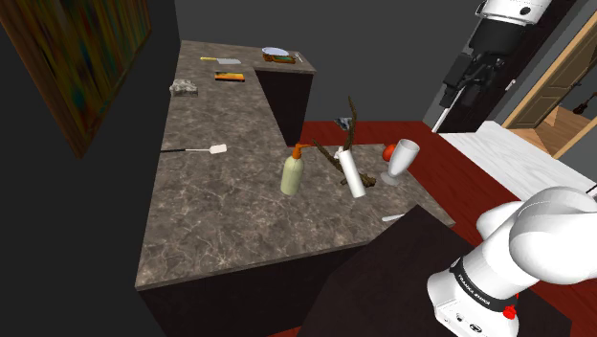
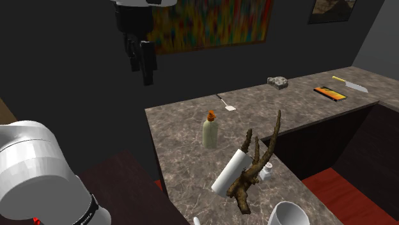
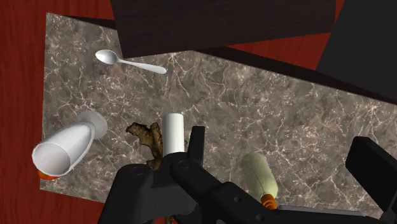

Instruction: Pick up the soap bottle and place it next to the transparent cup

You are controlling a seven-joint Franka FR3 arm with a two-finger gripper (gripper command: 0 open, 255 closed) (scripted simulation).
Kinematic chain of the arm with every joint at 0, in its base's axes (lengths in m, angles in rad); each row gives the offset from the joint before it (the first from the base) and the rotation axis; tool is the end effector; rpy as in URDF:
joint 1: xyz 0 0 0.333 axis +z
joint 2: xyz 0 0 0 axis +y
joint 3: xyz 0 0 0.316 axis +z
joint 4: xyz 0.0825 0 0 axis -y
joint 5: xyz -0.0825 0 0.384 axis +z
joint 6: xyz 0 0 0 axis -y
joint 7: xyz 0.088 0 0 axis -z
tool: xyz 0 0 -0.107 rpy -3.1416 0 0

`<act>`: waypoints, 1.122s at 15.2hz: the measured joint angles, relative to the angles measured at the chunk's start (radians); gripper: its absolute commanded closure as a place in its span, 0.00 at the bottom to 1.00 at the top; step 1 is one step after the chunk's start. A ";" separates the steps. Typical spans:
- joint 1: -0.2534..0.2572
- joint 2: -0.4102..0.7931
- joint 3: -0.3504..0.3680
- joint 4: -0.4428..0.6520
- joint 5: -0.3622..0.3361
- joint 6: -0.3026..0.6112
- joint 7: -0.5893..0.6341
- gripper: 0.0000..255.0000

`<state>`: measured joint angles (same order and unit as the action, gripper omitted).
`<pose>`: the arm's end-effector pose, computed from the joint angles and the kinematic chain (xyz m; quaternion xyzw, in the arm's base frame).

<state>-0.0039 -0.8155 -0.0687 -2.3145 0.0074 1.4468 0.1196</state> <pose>0.2852 -0.0274 0.6074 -0.9957 0.0841 0.0276 0.0277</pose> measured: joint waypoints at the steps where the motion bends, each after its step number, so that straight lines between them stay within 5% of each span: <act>1: 0.000 0.000 0.000 0.000 0.000 0.000 0.000 0.00; 17: 0.040 0.456 0.040 0.009 0.020 0.444 0.013 0.00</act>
<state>0.0361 -0.3597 -0.0291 -2.3054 0.0276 1.8907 0.1329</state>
